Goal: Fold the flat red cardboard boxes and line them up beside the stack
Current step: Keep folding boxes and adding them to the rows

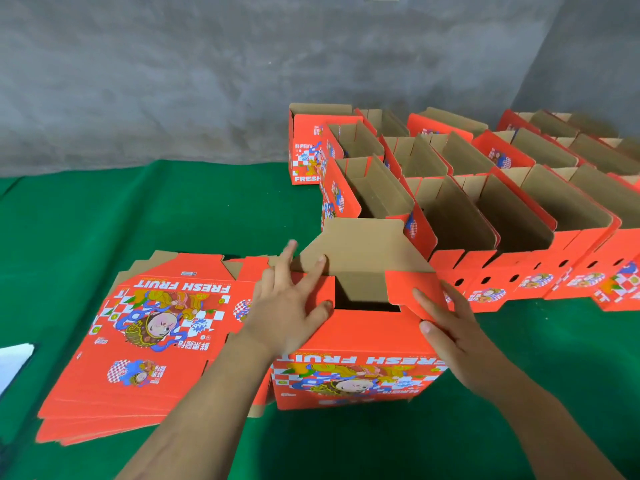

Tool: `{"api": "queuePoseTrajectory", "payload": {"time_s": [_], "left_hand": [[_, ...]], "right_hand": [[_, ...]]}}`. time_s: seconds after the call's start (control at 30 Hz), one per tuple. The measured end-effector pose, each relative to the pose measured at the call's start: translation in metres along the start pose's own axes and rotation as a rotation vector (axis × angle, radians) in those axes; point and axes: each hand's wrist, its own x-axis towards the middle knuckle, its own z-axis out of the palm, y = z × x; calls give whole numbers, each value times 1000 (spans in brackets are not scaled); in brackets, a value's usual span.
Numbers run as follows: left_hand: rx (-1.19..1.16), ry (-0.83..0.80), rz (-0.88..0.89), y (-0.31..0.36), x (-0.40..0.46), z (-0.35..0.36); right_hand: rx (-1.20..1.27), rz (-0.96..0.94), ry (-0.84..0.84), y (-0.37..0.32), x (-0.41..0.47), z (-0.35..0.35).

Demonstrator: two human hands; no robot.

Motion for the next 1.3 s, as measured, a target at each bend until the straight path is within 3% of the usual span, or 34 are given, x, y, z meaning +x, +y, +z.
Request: {"api": "queuePoseTrajectory", "payload": {"time_s": [0.13, 0.23, 0.37, 0.43, 0.5, 0.6, 0.8, 0.9, 1.03, 1.13, 1.23, 1.3], "left_hand": [[-156, -47, -24, -7, 6, 2], [-429, 81, -16, -4, 4, 0], [-525, 102, 13, -12, -8, -4], [-522, 43, 29, -13, -13, -5], [-526, 1, -16, -11, -13, -5], [-319, -4, -77, -5, -8, -6], [0, -141, -341, 19, 10, -3], [29, -92, -326, 20, 10, 0], [-315, 6, -276, 6, 6, 6], [-786, 94, -426, 0, -1, 5], [-1233, -59, -675, -1, -12, -11], [-1314, -101, -705, 3, -22, -18]], "right_hand": [[-3, 47, -117, -2, 2, -4], [67, 89, -112, -14, 11, -8], [343, 344, 214, -43, 36, 0], [339, 384, 326, -48, 47, 4], [133, 355, 271, -49, 52, 8], [-279, 241, 105, -48, 52, 13], [-482, 296, 73, -46, 53, 21], [-550, 301, 82, -50, 54, 23], [-317, 326, -4, -47, 53, 14], [-55, 375, -16, -48, 52, 8], [321, 412, 107, -60, 48, 4], [558, 570, 100, -62, 41, 0]]}}
